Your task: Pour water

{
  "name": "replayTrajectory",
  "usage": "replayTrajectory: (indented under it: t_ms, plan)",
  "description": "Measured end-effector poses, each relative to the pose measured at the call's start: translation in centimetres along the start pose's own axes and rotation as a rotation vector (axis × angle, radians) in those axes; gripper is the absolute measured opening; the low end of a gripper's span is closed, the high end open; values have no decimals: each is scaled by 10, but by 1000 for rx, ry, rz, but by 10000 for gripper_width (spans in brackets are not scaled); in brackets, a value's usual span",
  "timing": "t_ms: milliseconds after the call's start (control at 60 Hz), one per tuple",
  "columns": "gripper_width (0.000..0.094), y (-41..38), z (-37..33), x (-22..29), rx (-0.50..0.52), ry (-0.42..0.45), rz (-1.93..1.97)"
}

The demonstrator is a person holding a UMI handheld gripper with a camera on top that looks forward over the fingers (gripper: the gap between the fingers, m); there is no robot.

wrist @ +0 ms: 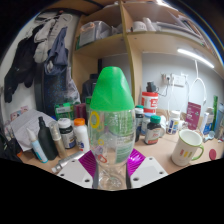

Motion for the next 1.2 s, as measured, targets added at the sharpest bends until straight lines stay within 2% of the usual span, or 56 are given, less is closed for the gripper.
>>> replayTrajectory:
  t_ms: [67, 167, 333, 517, 733, 1050, 1200]
  plan:
    - [374, 2, 0, 5, 13, -40, 19]
    - [374, 3, -5, 41, 55, -25, 151]
    - [372, 27, -7, 101, 118, -60, 782]
    - [371, 72, 6, 108, 145, -146, 1406]
    - [370, 86, 18, 125, 313, -180, 1950]
    - [371, 101, 19, 145, 445, -68, 2356]
    - [371, 101, 21, 147, 447, -81, 2353]
Point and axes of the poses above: the point between the fingertips, and its own axes, seen from behind it with the camera up: y to the right, x up, z forward, the way the camera looks, the point moved 10 cm from there along -z, backward, against the way the camera looks, and after that the axes turned 14 degrees about z, right-handed, at the moved point
